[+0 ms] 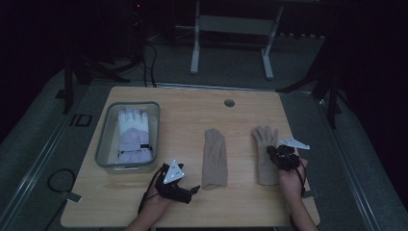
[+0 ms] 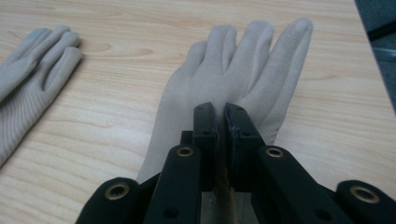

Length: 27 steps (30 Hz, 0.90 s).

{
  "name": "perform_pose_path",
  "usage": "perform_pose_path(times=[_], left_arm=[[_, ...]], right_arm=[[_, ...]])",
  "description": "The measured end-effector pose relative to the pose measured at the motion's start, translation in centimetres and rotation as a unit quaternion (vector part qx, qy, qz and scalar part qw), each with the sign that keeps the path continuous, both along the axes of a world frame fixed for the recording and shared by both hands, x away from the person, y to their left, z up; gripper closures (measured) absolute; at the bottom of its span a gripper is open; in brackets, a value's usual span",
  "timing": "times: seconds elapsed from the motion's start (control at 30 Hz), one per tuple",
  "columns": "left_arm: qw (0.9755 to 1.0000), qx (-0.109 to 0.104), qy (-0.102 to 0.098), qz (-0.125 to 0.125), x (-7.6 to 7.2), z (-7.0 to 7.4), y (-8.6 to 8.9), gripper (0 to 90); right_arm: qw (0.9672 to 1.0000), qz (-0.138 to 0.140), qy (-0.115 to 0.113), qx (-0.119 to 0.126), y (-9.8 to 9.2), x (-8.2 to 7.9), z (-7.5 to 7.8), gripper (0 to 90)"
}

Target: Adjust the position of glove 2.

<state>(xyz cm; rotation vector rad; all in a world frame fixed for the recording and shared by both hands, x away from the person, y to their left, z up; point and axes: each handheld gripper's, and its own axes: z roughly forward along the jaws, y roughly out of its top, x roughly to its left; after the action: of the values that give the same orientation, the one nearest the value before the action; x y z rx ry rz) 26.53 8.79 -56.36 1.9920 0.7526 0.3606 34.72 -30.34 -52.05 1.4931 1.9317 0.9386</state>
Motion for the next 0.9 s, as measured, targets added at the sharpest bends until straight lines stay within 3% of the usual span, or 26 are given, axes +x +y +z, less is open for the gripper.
perform_pose_path(times=[0.33,0.47,0.73,0.9], left_arm=[[1.0,0.003,0.001,-0.001,0.0,0.0,0.0,1.7],[1.0,0.002,0.001,-0.002,0.0,0.0,0.0,1.7],[1.0,0.002,-0.001,-0.002,0.0,0.1,0.0,1.7],[1.0,0.001,-0.004,0.0,0.0,0.1,0.1,1.7]], right_arm=[[0.9994,0.01,0.032,0.01,-0.9,-0.3,-1.9,81.7],[0.9987,0.022,0.046,0.008,-0.7,0.0,-2.8,70.7],[0.9984,0.041,0.036,0.011,-1.0,-0.3,-1.9,58.4],[0.9987,0.049,0.009,0.011,-1.7,-0.7,-0.7,55.8]])
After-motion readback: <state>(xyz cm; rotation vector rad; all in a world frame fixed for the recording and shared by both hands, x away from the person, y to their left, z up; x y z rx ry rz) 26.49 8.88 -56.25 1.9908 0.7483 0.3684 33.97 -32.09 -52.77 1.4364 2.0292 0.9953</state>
